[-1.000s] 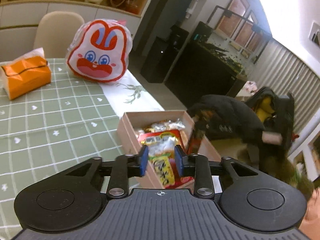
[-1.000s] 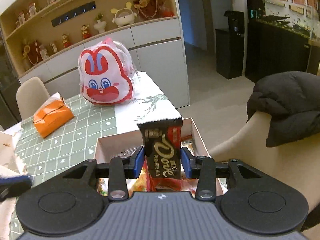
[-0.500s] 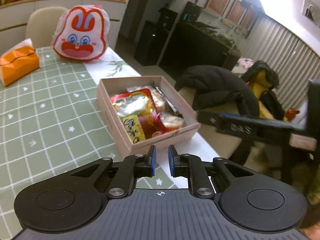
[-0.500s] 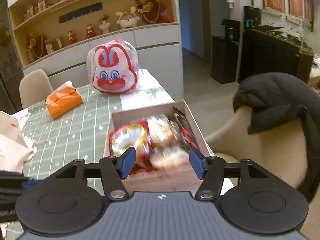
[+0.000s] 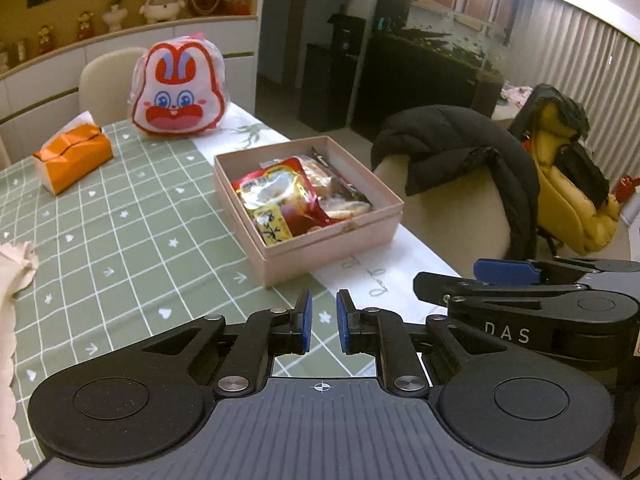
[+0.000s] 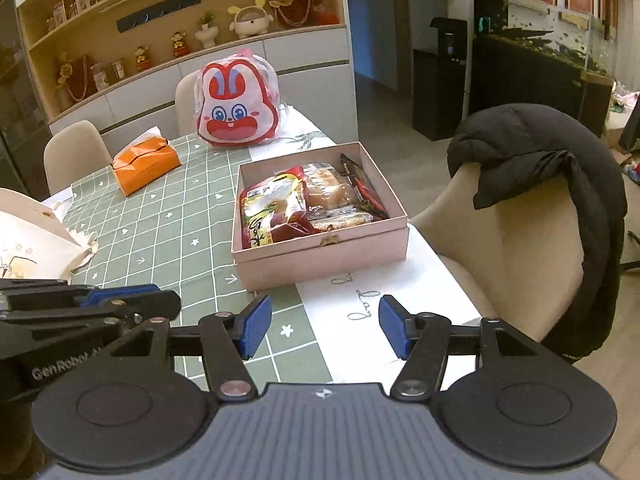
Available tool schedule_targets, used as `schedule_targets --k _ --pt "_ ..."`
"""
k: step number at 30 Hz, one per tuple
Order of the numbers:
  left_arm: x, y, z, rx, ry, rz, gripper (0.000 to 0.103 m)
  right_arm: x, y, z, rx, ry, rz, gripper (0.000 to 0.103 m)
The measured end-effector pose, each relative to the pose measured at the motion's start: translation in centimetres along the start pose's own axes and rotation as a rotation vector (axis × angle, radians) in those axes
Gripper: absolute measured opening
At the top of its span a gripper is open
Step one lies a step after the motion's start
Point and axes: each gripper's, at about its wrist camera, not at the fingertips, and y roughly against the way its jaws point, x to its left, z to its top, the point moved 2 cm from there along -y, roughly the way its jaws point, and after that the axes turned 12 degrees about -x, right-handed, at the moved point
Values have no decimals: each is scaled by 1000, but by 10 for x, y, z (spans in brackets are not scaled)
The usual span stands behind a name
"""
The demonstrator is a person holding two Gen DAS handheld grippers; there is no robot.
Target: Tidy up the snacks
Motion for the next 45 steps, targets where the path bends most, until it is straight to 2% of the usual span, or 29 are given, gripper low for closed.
schedule_targets --k 8,45 --pt "-2 6 -6 13 14 -3 17 2 13 -6 17 -45 35 60" --pt "0 5 -10 46 54 -20 17 5 9 -14 53 -45 34 60"
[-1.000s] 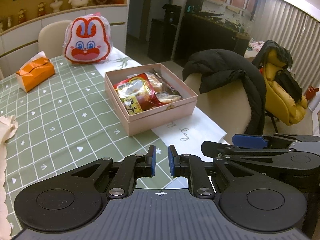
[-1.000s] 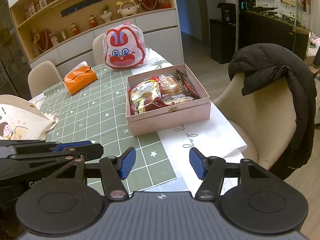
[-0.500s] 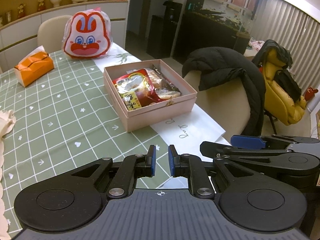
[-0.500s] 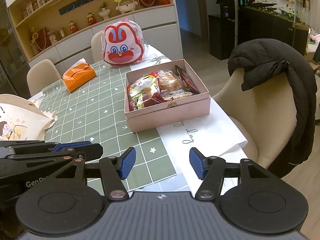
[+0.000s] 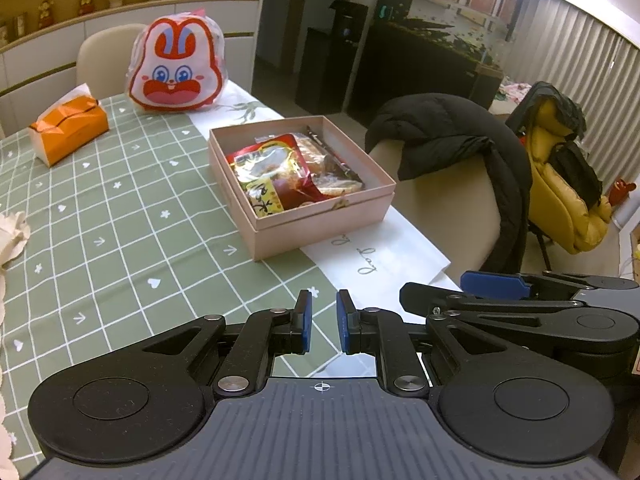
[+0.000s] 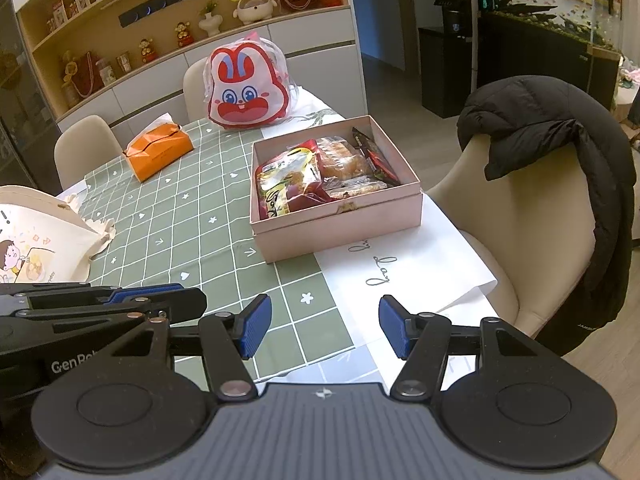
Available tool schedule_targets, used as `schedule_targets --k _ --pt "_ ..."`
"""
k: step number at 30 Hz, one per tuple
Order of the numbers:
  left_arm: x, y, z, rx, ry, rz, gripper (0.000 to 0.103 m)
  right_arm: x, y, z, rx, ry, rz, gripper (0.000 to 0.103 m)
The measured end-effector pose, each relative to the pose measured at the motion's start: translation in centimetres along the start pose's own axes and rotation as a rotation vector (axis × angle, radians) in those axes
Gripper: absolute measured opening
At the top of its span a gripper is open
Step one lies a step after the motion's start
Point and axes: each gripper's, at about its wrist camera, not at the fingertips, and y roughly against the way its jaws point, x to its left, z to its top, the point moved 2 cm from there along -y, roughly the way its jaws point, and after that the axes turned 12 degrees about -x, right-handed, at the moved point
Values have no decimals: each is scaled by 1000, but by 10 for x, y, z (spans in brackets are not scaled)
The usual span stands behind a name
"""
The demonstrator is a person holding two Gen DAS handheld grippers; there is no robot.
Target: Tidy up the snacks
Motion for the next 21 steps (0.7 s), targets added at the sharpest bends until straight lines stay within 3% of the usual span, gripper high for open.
schedule_targets --k 21 --pt "3 -10 -10 14 0 11 17 -3 -3 2 6 -4 -17 60"
